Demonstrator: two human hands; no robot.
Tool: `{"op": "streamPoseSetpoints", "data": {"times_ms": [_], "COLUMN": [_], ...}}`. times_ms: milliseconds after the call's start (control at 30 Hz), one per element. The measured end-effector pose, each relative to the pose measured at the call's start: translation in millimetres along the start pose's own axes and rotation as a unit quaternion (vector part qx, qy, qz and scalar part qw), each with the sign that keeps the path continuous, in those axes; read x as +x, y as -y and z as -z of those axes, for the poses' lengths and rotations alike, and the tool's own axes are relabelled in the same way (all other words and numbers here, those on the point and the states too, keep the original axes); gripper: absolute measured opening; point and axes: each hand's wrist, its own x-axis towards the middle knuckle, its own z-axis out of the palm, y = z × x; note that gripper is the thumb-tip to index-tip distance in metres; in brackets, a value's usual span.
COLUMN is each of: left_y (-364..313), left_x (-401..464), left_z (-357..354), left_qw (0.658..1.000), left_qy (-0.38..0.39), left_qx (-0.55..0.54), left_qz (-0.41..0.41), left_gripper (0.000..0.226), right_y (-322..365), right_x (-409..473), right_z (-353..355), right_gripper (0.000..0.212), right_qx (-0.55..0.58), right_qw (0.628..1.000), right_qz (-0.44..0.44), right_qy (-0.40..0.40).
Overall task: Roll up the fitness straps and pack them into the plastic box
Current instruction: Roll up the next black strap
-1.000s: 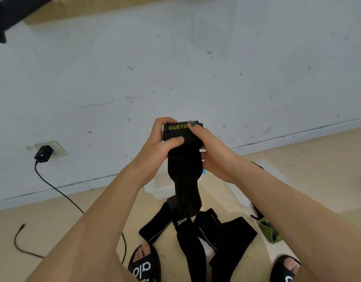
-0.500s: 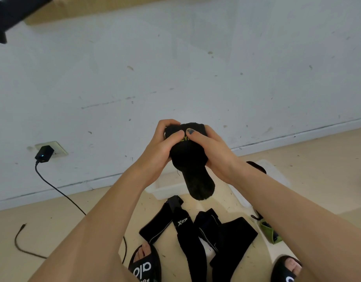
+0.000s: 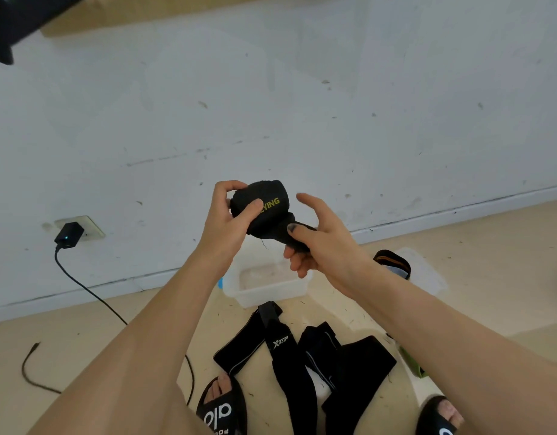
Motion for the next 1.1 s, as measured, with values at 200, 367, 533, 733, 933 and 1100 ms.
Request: {"op": "streamPoseSetpoints", "data": {"times_ms": [200,367,533,733,933,1100], "left_y": [5.8,9.1,6.5,5.1,-4.0,-9.2], "left_x": [-2.3,-3.1,-5.6,-13.2,-19.1,-20.6], "left_z": [-9.9,-6.9,-2.0,-5.3,-12.4,-16.0], "left_qw": [0.994,0.987,0.984,0.971,0.971,0.977], "left_qy": [0.052,0.105,0.141,0.207,0.225,0.205], "left_qx": [0.081,0.111,0.110,0.116,0.070,0.033], "left_qz": [-0.053,-0.039,-0.010,0.035,0.048,0.058], "left_gripper": [0.031,0.023,0.017,0.015,0.023,0.026], "right_y": [11.4,11.1,11.1,7.6,-7.8,-8.3], "right_x": [5.2,5.8,2.8,8.1,20.2,16.4], "right_z": [5.5,14.6,24.6,35.3,34.9,17.9], "right_gripper": [0.016,0.019,0.038,0.027,0.024,0.024], "right_qx": [0.002,0.036,0.036,-0.256,-0.375,-0.206], "right_qw": [0.999,0.999,0.989,0.958,0.895,0.965], "right_qz": [0.042,0.006,0.024,0.125,0.226,0.135], "right_qy": [-0.010,0.035,0.141,0.027,-0.078,-0.092]}}
